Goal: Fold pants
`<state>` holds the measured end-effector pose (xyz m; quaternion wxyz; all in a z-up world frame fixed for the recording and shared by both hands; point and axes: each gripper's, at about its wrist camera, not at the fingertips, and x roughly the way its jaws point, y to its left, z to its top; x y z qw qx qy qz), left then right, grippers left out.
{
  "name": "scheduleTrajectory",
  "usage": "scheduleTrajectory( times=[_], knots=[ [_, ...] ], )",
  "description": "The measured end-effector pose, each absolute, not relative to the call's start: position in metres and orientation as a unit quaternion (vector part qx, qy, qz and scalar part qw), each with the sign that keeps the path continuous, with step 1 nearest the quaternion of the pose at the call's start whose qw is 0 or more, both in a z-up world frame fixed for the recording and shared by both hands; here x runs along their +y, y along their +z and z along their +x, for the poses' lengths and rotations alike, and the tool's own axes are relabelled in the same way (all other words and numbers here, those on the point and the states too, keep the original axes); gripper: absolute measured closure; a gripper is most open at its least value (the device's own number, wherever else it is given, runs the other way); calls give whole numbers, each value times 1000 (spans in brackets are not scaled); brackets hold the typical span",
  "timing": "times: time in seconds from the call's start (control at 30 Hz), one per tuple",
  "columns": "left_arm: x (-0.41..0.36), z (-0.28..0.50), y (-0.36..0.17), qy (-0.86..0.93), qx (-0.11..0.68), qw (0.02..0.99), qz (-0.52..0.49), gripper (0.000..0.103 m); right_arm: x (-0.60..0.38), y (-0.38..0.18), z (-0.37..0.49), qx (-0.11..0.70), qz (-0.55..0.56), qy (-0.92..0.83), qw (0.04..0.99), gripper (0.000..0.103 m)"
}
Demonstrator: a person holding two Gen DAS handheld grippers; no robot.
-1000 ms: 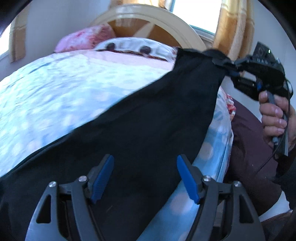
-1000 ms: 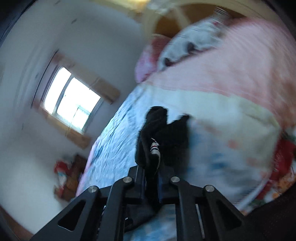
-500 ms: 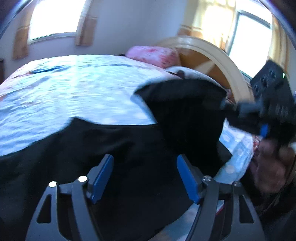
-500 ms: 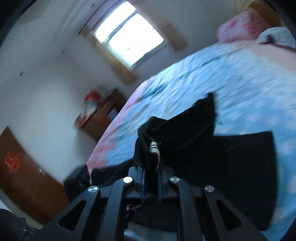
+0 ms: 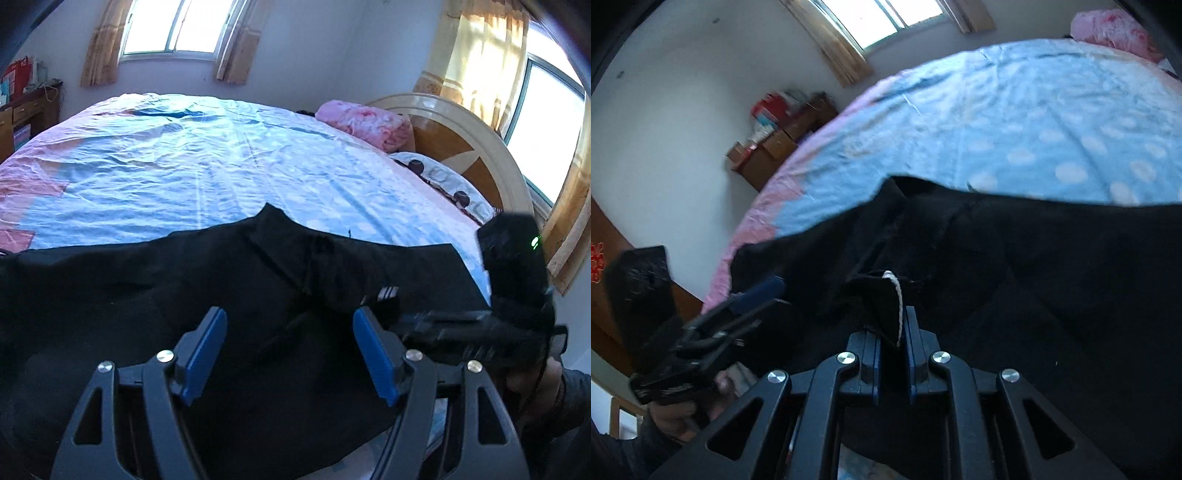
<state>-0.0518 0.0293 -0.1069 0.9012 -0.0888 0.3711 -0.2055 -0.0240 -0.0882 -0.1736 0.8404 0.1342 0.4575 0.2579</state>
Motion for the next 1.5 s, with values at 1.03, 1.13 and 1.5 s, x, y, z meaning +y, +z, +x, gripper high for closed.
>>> scheduleTrajectory(
  times=[1.03, 1.13, 1.5],
  knots=[
    [-18, -62, -108, -211, 381, 899, -46, 29, -210, -143, -55, 434, 68, 179, 881, 37],
    [-14, -58, -115, -196, 392, 897, -47, 29, -184, -145, -58, 436, 62, 232, 867, 41],
    [32, -61, -118, -145, 394, 901, -108, 29, -69, -156, -61, 410, -86, 309, 854, 59]
  ],
)
